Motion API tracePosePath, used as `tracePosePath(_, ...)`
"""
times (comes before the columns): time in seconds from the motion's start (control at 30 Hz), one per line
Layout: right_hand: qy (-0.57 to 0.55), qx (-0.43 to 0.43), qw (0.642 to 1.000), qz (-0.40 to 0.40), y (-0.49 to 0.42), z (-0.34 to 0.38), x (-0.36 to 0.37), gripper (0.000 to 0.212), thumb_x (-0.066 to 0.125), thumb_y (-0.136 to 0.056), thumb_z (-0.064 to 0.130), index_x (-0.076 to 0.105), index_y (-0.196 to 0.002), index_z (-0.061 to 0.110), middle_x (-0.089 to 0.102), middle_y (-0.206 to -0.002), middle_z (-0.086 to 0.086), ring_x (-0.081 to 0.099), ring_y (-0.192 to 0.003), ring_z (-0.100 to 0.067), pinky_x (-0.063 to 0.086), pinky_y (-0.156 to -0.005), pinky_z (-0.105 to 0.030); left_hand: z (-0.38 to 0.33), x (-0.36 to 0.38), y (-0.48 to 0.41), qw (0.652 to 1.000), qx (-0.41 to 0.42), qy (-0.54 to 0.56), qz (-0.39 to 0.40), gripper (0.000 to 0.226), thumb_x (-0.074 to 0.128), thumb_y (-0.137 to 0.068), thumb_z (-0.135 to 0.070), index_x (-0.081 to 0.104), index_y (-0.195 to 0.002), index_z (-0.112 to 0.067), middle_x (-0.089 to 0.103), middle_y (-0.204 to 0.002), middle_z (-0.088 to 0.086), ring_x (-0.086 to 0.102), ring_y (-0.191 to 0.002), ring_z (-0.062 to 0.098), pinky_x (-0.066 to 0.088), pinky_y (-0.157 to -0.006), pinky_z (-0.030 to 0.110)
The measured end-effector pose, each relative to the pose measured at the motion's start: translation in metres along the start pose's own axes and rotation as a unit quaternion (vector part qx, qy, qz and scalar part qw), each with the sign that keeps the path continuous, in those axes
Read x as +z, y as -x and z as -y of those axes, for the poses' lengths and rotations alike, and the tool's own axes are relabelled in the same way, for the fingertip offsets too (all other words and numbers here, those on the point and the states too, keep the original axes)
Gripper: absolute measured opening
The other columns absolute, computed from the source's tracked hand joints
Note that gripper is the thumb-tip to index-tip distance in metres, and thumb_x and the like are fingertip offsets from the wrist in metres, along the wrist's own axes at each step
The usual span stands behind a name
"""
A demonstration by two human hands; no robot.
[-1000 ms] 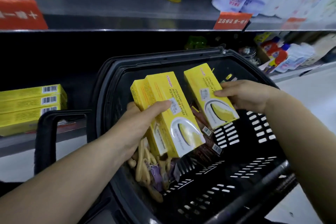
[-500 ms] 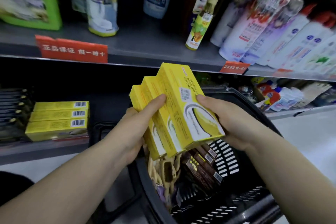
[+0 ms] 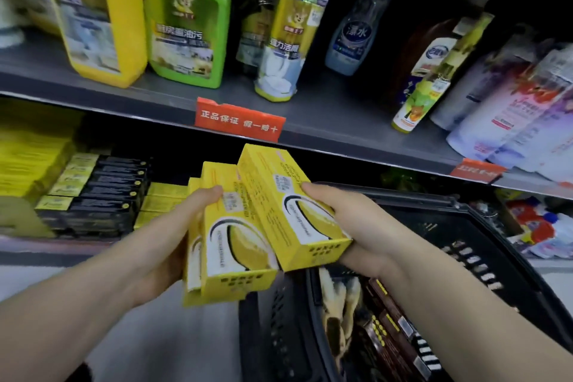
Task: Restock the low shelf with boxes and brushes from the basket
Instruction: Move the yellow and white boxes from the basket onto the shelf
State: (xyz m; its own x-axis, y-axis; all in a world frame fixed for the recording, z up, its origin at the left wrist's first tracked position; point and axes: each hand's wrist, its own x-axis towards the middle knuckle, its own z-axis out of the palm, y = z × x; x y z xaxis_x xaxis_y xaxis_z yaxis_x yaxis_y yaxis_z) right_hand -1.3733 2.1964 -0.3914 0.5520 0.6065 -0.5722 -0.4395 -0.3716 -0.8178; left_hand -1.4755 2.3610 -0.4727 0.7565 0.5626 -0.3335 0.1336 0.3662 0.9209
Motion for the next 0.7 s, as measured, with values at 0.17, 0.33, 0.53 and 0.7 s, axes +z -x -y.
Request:
tracePosePath(0.17, 0.085, 0.022, 0.996, 0.017, -0.056, 0.01, 0.032, 0.037, 0.054, -0.09, 0.016, 0.068, -0.055, 0.016, 0.068, -0.066, -0.006, 0.064, -0.053, -0.018, 0.052, -0.052, -0.023, 0.002, -0.062, -0.038, 0.995, -0.075, -0.007, -0.071, 0.042, 0.03, -0.101, -0.005, 0.027, -0.138, 0.016, 0.027, -0.148, 0.03, 0.028, -0.138, 0.037, 0.021, -0.105, 0.034)
tracePosePath(0.33, 0.312, -0.026, 0.95, -0.019, -0.137, 0.012, 0.063, 0.02, 0.05, -0.091, 0.007, 0.055, -0.072, 0.01, 0.048, -0.077, -0.014, 0.049, -0.066, -0.023, 0.036, -0.059, -0.031, 0.005, -0.087, -0.023, 0.966, -0.185, 0.068, -0.168, 0.066, 0.075, -0.066, -0.044, 0.058, -0.121, -0.014, 0.069, -0.11, 0.012, 0.066, -0.097, 0.033, 0.052, -0.086, 0.049)
tracePosePath(0.53, 0.702, -0.096, 0.702, -0.077, -0.225, 0.009, 0.078, 0.059, 0.051, -0.093, 0.025, 0.026, -0.145, 0.013, 0.043, -0.142, -0.013, 0.047, -0.124, -0.032, 0.042, -0.095, -0.032, 0.011, -0.104, -0.041, 0.929, -0.194, 0.04, -0.313, 0.097, 0.083, -0.056, -0.039, 0.035, -0.134, -0.006, 0.054, -0.116, 0.019, 0.054, -0.102, 0.04, 0.047, -0.076, 0.049)
tracePosePath(0.7, 0.692, -0.105, 0.713, -0.042, -0.281, -0.007, 0.082, 0.049, 0.049, -0.095, 0.023, 0.034, -0.141, 0.023, 0.043, -0.137, -0.009, 0.046, -0.12, -0.029, 0.037, -0.093, -0.032, 0.022, -0.115, -0.056, 0.917, -0.216, 0.045, -0.333, 0.105, 0.081, -0.056, -0.04, 0.027, -0.139, -0.007, 0.048, -0.124, 0.017, 0.049, -0.104, 0.041, 0.046, -0.076, 0.05)
